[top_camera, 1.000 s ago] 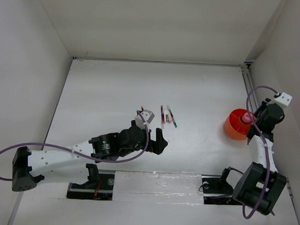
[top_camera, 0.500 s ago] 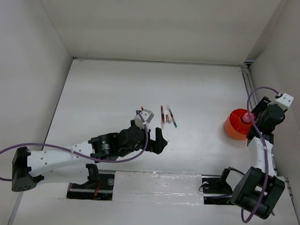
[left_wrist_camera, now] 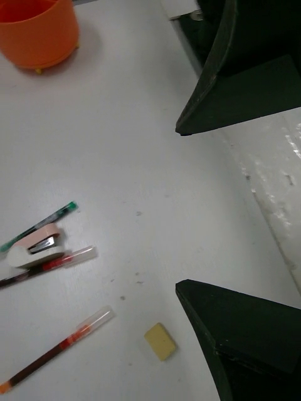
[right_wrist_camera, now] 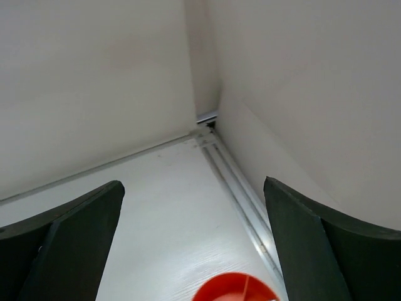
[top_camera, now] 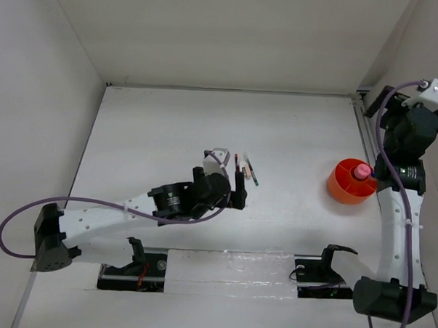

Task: Sort the stationery into containers
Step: Pick up the stationery from the center of the board.

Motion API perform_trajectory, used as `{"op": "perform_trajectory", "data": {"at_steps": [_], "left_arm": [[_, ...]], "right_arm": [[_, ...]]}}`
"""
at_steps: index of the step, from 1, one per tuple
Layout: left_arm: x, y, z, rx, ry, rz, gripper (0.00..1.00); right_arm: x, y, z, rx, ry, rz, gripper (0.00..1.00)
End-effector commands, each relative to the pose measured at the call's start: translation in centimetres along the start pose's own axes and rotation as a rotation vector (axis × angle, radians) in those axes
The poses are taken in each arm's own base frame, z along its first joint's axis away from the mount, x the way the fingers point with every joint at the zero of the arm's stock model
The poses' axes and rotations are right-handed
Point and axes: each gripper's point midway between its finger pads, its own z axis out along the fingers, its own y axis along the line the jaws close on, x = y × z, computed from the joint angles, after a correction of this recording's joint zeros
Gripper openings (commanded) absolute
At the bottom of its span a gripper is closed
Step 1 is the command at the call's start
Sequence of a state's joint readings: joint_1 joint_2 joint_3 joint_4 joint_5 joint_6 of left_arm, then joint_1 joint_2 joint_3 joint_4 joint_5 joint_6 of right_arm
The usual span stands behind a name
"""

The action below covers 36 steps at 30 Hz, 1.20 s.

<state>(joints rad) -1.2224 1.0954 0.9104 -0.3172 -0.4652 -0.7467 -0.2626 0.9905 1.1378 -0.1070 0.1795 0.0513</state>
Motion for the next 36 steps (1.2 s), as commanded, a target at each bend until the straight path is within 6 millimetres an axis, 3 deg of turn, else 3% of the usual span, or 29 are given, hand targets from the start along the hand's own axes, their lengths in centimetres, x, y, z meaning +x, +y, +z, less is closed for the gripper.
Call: {"op": "perform_trajectory", "data": {"at_steps": [1, 4, 5, 6, 7, 8, 10, 13, 14, 17, 18, 20, 22, 24, 25, 27, 28, 30, 31, 32, 33, 35, 36], "left_arm": [[-3.2, 1.8, 2.4, -0.153, -0.015, -0.082, 1.0], [-4.3, 2.4, 4.4, -0.12, 0.035, -0.127, 1.0], [-5.5, 4.1, 5.4, -0.162, 0.018, -0.163, 1.0], [-5.9, 5.2, 5.9, -0.189, 0.019, -0.18, 1.0], [-6.7, 7.1, 6.7, -0.235, 0.024, -0.216, 1.0], [-7.3, 7.8, 7.1, -0.251, 0.021, -0.234, 1.0], [-6.8, 9.7, 7.6, -0.303, 0.05, -0.259, 1.0], [-6.2, 11.7, 7.9, -0.393, 0.046, -0.269, 1.0], [-5.0, 12.8, 8.2, -0.435, 0.061, -0.256, 1.0], [-3.9, 13.5, 8.8, -0.468, 0.085, -0.253, 1.0], [-3.7, 13.2, 8.9, -0.455, 0.098, -0.257, 1.0], [-3.2, 12.6, 9.5, -0.404, 0.124, -0.226, 0.98], [-2.3, 10.1, 10.0, -0.317, 0.158, -0.189, 0.98], [-2.8, 8.1, 10.4, -0.267, 0.147, -0.151, 0.98], [-3.9, 6.5, 10.7, -0.235, 0.128, -0.148, 0.98], [-2.6, 5.5, 11.9, -0.249, 0.186, -0.113, 1.0], [-4.0, 4.6, 12.4, -0.249, 0.166, -0.125, 1.0], [-1.7, 3.8, 14.0, -0.276, 0.239, -0.092, 1.0], [-2.6, 2.7, 14.6, -0.275, 0.22, -0.095, 1.0], [-2.2, 2.0, 15.0, -0.285, 0.226, -0.105, 1.0], [-1.0, 2.6, 16.0, -0.321, 0.262, -0.1, 1.0], [-1.3, 1.4, 17.1, -0.318, 0.251, -0.111, 1.0], [-0.3, 1.8, 18.2, -0.345, 0.274, -0.116, 1.0]], "right_arm": [[1.5, 3.1, -2.8, -0.021, 0.192, -0.089, 1.0], [-0.4, 4.6, -5.1, -0.002, 0.168, -0.119, 1.0], [-1.5, 6.5, -6.9, -0.078, 0.132, -0.101, 1.0], [-1.6, 7.5, -7.7, -0.119, 0.116, -0.078, 1.0], [-1.6, 10.1, -8.7, -0.246, 0.089, -0.049, 1.0], [-2.7, 11.2, -9.6, -0.325, 0.056, -0.021, 1.0], [-2.3, 13.1, -10.7, -0.427, 0.069, -0.023, 1.0], [0.0, 14.6, -12.1, -0.44, 0.159, -0.087, 1.0], [0.9, 15.0, -12.5, -0.437, 0.172, -0.106, 1.0], [3.1, 17.7, -14.5, -0.529, 0.173, -0.117, 1.0], [3.9, 19.2, -15.7, -0.606, 0.184, -0.121, 1.0], [6.5, 20.8, -16.0, -0.642, 0.235, -0.174, 1.0], [8.2, 20.8, -16.3, -0.628, 0.284, -0.224, 1.0], [8.2, 21.0, -16.5, -0.628, 0.286, -0.214, 1.0], [8.4, 21.2, -16.6, -0.639, 0.287, -0.212, 1.0], [7.4, 20.3, -16.5, -0.623, 0.262, -0.185, 1.0], [7.1, 19.8, -16.5, -0.61, 0.26, -0.175, 1.0], [5.4, 17.9, -15.9, -0.549, 0.224, -0.141, 1.0], [4.8, 17.2, -15.9, -0.541, 0.215, -0.129, 1.0], [4.3, 16.4, -15.6, -0.513, 0.203, -0.117, 1.0], [3.3, 15.7, -15.6, -0.505, 0.181, -0.092, 1.0], [3.1, 15.2, -15.7, -0.51, 0.179, -0.084, 0.98], [3.1, 15.2, -15.6, -0.517, 0.181, -0.082, 0.98]]}}
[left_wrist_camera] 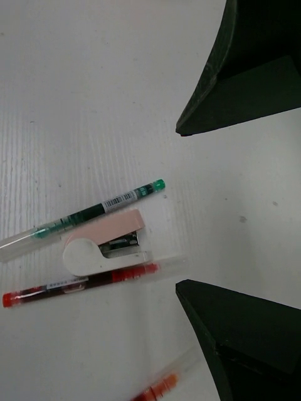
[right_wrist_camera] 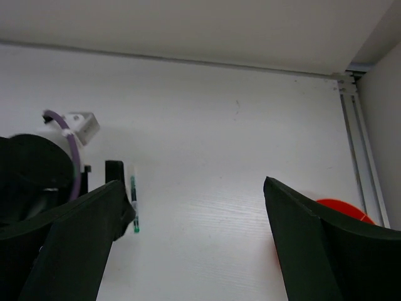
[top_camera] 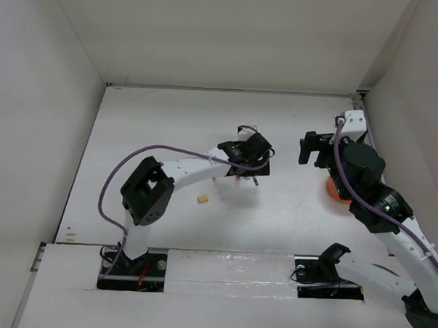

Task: Sort the stationery into containers
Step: Pick up the stationery from the center of the board.

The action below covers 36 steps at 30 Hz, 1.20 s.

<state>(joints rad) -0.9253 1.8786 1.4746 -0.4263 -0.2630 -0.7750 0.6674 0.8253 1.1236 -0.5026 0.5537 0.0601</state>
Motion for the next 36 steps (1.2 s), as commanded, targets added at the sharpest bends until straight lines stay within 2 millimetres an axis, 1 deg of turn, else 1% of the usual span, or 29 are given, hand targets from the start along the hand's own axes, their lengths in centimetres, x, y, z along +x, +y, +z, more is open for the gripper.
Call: {"op": "perform_trajectory", "data": {"at_steps": [1, 2, 3, 4, 5, 6, 7, 8, 9, 10, 11, 12, 13, 14, 15, 16, 19, 20, 22, 23, 24, 25, 28, 29, 30, 32, 35, 36], "left_arm": [[0.5, 0.2, 1.1, -0.081, 0.029, -0.015, 1.0], [-0.2, -0.4, 1.3, -0.079, 0.015, -0.03, 1.0], [-0.1, -0.5, 1.7, -0.089, 0.023, -0.035, 0.98], [0.3, -0.2, 2.5, -0.116, 0.026, -0.037, 0.97], [0.0, -0.2, 2.7, -0.122, 0.017, -0.037, 0.97], [-0.2, -0.5, 2.6, -0.115, 0.011, -0.04, 0.95], [-0.4, -0.5, 2.8, -0.125, 0.007, -0.048, 0.95], [0.0, -0.2, 3.1, -0.138, 0.018, -0.042, 0.95], [-0.5, -0.4, 2.9, -0.139, -0.002, -0.056, 0.95], [-0.8, -0.5, 3.1, -0.144, -0.013, -0.057, 0.94], [-0.3, -0.1, 3.5, -0.163, 0.001, -0.058, 0.94], [-0.6, 0.0, 3.3, -0.171, -0.009, -0.057, 0.92], [-0.6, 0.1, 3.7, -0.186, -0.011, -0.064, 0.91], [-0.2, 0.3, 4.1, -0.196, -0.003, -0.059, 0.91], [-0.3, 0.2, 4.0, -0.197, -0.003, -0.059, 0.91], [0.0, 0.4, 4.3, -0.205, 0.004, -0.055, 0.9], [0.2, 0.8, 4.6, -0.226, 0.002, -0.065, 0.9], [0.5, 1.0, 4.7, -0.232, 0.008, -0.062, 0.9], [0.6, 1.3, 5.0, -0.245, 0.004, -0.068, 0.88], [0.6, 1.3, 5.0, -0.245, 0.004, -0.068, 0.87], [0.4, 1.8, 5.1, -0.258, 0.008, -0.073, 0.87], [0.4, 1.8, 5.1, -0.258, 0.008, -0.073, 0.86], [0.9, 2.2, 5.5, -0.272, 0.019, -0.066, 0.84], [0.9, 2.2, 5.5, -0.272, 0.019, -0.066, 0.8], [1.2, 2.4, 5.8, -0.279, 0.024, -0.062, 0.8], [0.9, 2.1, 5.7, -0.272, 0.019, -0.066, 0.78], [1.2, 2.3, 6.0, -0.28, 0.025, -0.062, 0.73], [1.2, 2.3, 6.0, -0.28, 0.025, -0.062, 0.73]], "right_arm": [[-1.8, -1.1, -1.1, 0.011, -0.048, 0.044, 0.98], [-1.8, -1.2, -1.0, 0.011, -0.047, 0.036, 0.98], [-1.3, -0.9, -0.8, -0.003, -0.035, 0.029, 0.98], [-1.0, -1.2, -0.9, 0.007, -0.034, 0.03, 0.98], [-1.0, -1.1, -0.9, -0.002, -0.033, 0.03, 0.98], [-0.4, -1.0, -0.8, 0.0, -0.016, 0.021, 0.98], [-0.3, -0.8, -0.8, -0.013, -0.015, 0.02, 0.98], [0.1, -1.0, -0.6, -0.003, -0.005, 0.017, 0.98], [0.5, -0.8, -0.5, -0.013, 0.003, 0.012, 0.98], [0.3, -0.6, -0.5, -0.023, -0.004, 0.017, 0.98], [0.7, -0.6, -0.4, -0.022, 0.004, 0.012, 0.98], [0.7, -0.6, -0.4, -0.022, 0.004, 0.012, 0.98], [0.5, -0.7, -0.3, -0.023, -0.003, 0.009, 0.98], [0.5, -0.7, -0.3, -0.023, -0.003, 0.009, 0.98], [0.9, -0.5, -0.2, -0.033, 0.006, 0.005, 0.98], [0.7, -0.4, -0.2, -0.034, -0.002, 0.009, 0.98], [0.7, -0.5, -0.1, -0.034, -0.002, 0.011, 0.98], [0.9, -0.3, 0.0, -0.044, -0.001, 0.011, 0.98], [0.7, -0.6, -0.1, -0.036, -0.009, 0.016, 0.98], [1.1, -0.6, 0.0, -0.035, -0.001, 0.012, 0.98], [0.9, -0.4, 0.0, -0.045, -0.008, 0.016, 0.98], [0.9, -0.4, 0.0, -0.045, -0.008, 0.016, 0.98], [0.9, -0.4, 0.0, -0.045, -0.008, 0.016, 0.98], [1.2, -0.4, 0.1, -0.045, 0.0, 0.012, 0.98], [1.3, -0.4, 0.1, -0.045, 0.0, 0.012, 0.98], [1.3, -0.4, 0.1, -0.045, 0.0, 0.003, 0.98], [1.1, -0.5, -0.1, -0.045, -0.008, 0.007, 0.98], [1.1, -0.5, -0.1, -0.045, -0.008, 0.007, 0.98]]}}
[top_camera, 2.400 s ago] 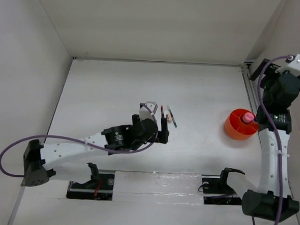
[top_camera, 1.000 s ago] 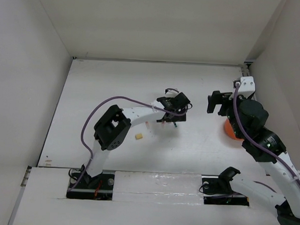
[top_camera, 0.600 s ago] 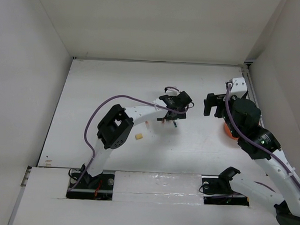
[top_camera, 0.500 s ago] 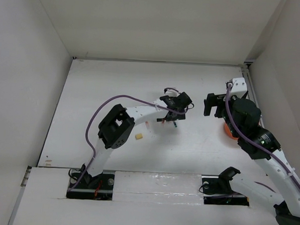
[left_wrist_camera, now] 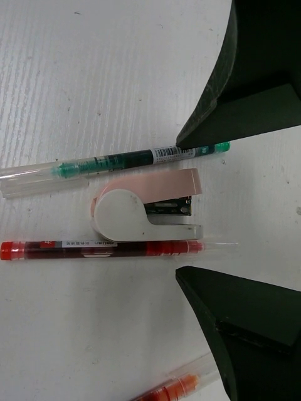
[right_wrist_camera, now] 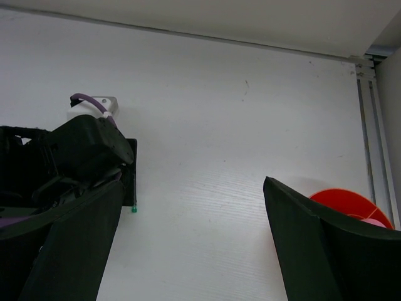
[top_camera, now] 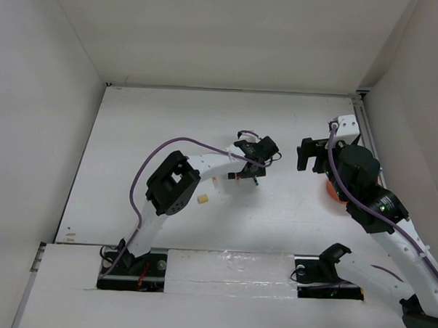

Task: Sort the stationery into containers
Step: Pick up the stationery from the center of the board.

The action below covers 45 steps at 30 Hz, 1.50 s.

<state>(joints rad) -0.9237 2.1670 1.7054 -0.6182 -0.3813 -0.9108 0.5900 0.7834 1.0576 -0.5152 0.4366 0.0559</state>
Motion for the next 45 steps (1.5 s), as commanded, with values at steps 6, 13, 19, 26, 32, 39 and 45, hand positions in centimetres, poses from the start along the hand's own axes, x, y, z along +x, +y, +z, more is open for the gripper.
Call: {"op": "perform_trajectory", "data": {"at_steps": [6, 13, 19, 26, 32, 39, 45], "left_arm": [[-0.9, 0.1, -0.4, -0.021, -0.025, -0.019, 0.71], [-1.3, -0.2, -0.8, -0.014, -0.029, -0.023, 0.61], [-1.5, -0.3, -1.0, -0.013, -0.03, -0.024, 0.6], [-0.7, -0.3, -0.3, -0.017, -0.003, -0.015, 0.47], [-0.6, -0.4, 0.1, -0.017, -0.003, -0.015, 0.37], [-0.4, -0.5, 0.0, -0.012, 0.004, -0.015, 0.26], [0.1, -0.5, 0.3, -0.007, 0.026, 0.007, 0.0]], "right_arm": [[-1.1, 0.1, -0.1, -0.016, -0.052, 0.012, 0.97], [-0.9, 0.2, 0.0, -0.016, -0.052, 0.012, 0.97], [-0.9, 0.4, 0.0, -0.025, -0.051, 0.012, 0.97], [-1.1, 0.3, -0.2, -0.026, -0.06, 0.016, 0.97], [-1.1, 0.3, -0.2, -0.026, -0.06, 0.016, 0.97], [-0.7, 0.3, -0.1, -0.025, -0.051, 0.012, 0.97], [-0.9, 0.5, -0.1, -0.035, -0.059, 0.015, 0.96]]}}
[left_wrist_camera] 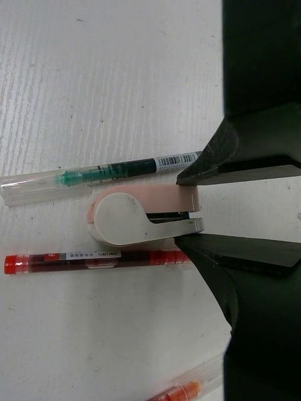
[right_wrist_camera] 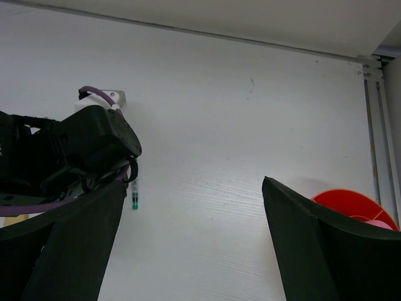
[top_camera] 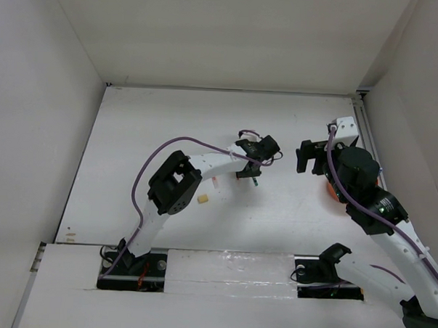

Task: Sort the stationery into containers
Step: Pick up the stationery from the center of the board.

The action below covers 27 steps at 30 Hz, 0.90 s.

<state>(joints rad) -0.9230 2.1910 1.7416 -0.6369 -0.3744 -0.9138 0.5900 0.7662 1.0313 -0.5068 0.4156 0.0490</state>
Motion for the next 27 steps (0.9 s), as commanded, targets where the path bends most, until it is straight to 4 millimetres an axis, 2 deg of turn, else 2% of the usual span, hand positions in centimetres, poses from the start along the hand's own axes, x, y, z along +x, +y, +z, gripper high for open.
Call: {"op": "perform_trajectory", "data": {"at_steps": [1, 5, 9, 10, 13, 15, 18, 19, 21, 23, 25, 27], "left_arm": [[-0.1, -0.2, -0.2, 0.001, 0.012, 0.004, 0.0], [-1.1, -0.2, -1.6, 0.033, -0.021, 0.007, 0.0], [-2.9, -0.2, -3.5, 0.072, -0.089, 0.03, 0.0], [-3.8, -0.6, -4.5, 0.102, -0.113, 0.03, 0.0], [-4.4, -0.6, -5.4, 0.123, -0.155, 0.056, 0.0], [-4.9, -0.9, -5.8, 0.141, -0.172, 0.067, 0.0], [-5.7, -1.2, -7.1, 0.171, -0.2, 0.071, 0.0], [-5.3, -0.9, -6.9, 0.173, -0.192, 0.086, 0.0], [-6.0, -0.9, -8.1, 0.202, -0.22, 0.089, 0.0], [-5.9, -0.4, -8.5, 0.218, -0.226, 0.106, 0.0], [-7.0, -0.6, -10.6, 0.281, -0.279, 0.111, 0.0], [-6.7, 0.4, -11.0, 0.297, -0.299, 0.117, 0.0]], "right_arm": [[-1.5, 0.2, 0.0, -0.014, -0.062, 0.022, 0.96], [-1.5, 0.5, 0.0, -0.032, -0.061, 0.021, 0.96], [-1.7, 0.6, 0.1, -0.045, -0.067, 0.027, 0.96], [-1.7, 0.5, 0.1, -0.047, -0.066, 0.029, 0.96], [-2.2, 0.4, 0.3, -0.052, -0.084, 0.039, 0.95], [-1.8, 0.3, 0.4, -0.055, -0.075, 0.037, 0.95], [-2.5, -0.2, 0.0, -0.053, -0.104, 0.051, 0.94], [-2.7, -0.6, 0.0, -0.04, -0.113, 0.065, 0.94], [-2.9, -0.8, -0.3, -0.048, -0.131, 0.073, 0.92], [-3.7, -0.6, -0.7, -0.08, -0.162, 0.089, 0.92], [-4.5, -0.6, -0.9, -0.1, -0.183, 0.094, 0.92], [-4.7, 0.0, -0.6, -0.149, -0.176, 0.099, 0.92]]}}
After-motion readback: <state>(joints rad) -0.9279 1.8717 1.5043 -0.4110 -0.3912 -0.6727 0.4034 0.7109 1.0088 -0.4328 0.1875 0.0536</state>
